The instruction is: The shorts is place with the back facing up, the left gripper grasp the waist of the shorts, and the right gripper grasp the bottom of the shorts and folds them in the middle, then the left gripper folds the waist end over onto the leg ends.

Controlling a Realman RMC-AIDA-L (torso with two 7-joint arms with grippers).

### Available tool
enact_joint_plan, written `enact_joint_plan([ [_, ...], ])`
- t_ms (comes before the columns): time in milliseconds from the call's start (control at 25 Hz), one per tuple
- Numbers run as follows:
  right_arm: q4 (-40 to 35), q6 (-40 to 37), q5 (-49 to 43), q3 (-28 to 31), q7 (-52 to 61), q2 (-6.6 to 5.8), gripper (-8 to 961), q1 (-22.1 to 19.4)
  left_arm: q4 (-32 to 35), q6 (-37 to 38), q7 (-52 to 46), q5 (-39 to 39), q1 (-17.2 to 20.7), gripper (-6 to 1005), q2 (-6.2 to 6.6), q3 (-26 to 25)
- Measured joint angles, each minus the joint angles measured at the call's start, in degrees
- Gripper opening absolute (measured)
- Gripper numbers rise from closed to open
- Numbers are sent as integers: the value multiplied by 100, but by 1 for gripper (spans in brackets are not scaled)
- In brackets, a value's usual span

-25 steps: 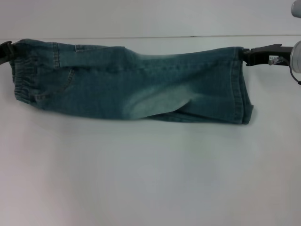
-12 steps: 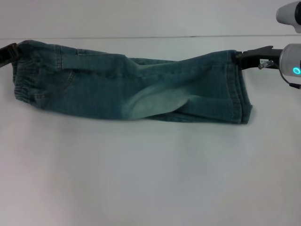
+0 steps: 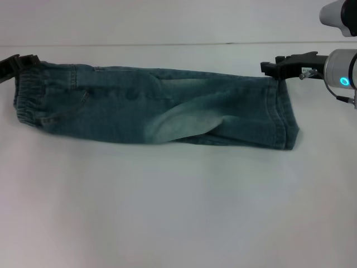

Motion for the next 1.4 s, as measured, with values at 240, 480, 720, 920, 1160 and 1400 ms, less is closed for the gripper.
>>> enact_joint_plan([
  [240,17,-22,127,14,-14,1,429,-33,26,-177,234,-45,35,529,-7,-36],
  [480,35,-115,220,10,-28,-1,789,-84,34,-541,442,-42,27,776,-7,-3],
  [720,-156,-1042,638,92,-18,-115,890,-318,381,158,690,75,228,863,143,3],
  [920,-424,-2669,1211,86,-28,-417,945,-686,1080,1637,1335,504,571,921,263,3],
  [1160,-558,-4838,1437,35,-320,-711,956,-911,1505,2033,1615,1217,747,920,197,86],
  [1400,-563,-5442,1415,-293,-530,-653,955,-919,1322,1382,1674,1632,699,920,121,692],
])
